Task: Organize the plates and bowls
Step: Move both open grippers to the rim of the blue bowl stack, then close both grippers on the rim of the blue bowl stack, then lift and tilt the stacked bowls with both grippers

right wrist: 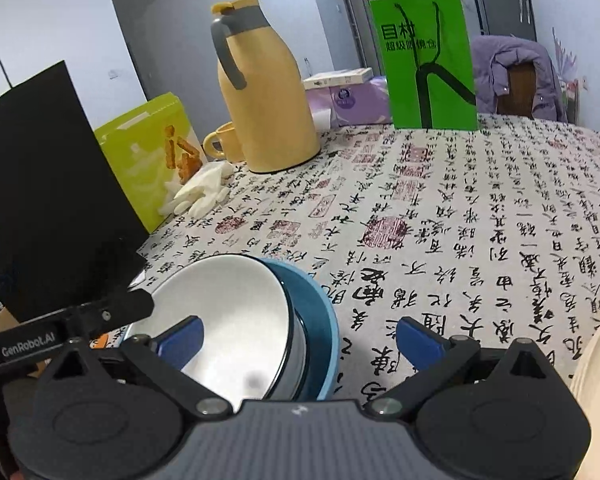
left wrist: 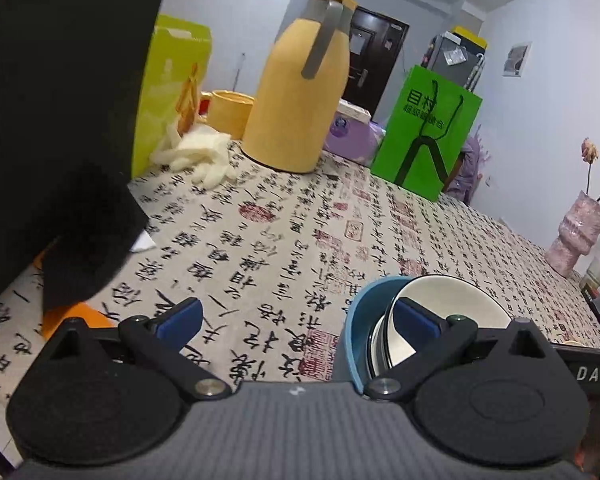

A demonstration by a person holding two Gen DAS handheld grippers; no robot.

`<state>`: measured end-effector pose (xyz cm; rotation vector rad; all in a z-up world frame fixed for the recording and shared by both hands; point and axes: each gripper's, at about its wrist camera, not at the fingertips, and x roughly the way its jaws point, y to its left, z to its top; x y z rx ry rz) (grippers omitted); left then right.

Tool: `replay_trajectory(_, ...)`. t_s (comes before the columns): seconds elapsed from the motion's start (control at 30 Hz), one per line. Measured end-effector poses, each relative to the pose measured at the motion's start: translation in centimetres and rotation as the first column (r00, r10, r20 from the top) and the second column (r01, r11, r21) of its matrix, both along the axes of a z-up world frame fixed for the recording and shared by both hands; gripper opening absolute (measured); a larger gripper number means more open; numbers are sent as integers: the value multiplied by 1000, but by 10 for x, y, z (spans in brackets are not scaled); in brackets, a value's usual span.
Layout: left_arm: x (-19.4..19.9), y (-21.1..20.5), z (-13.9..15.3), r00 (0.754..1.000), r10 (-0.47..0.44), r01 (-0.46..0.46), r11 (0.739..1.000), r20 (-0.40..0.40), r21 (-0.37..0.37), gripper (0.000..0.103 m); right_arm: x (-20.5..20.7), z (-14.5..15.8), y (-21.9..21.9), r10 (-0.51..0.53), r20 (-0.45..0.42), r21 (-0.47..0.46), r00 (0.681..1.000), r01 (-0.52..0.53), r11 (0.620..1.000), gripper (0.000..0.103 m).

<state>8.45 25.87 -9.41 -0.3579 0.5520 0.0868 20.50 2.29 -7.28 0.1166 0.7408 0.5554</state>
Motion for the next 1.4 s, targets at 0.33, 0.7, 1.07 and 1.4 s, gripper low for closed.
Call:
replay_trajectory(0.33,12,-10,-10,997,-59,56,997,-48,-54,102,1,-11,-8,-1,-73,35,997,3,999,91)
replay_trajectory(0.7,15,-18,-23,987,-113,98,987,-111,-130,65,0,-20,-7,20,-144,59,989,-12,998,64)
replay_trajectory(1.07,21,-17,-28,982,-145,111,962,-124,-248,47,4,-29,-12,47,-221,149,974,-14,989,53)
replay_trajectory(1.4,21,-17,-30,985,-133,97,956,-113,-278,48,8,-37,-18,43,-255,219,966,14,976,51)
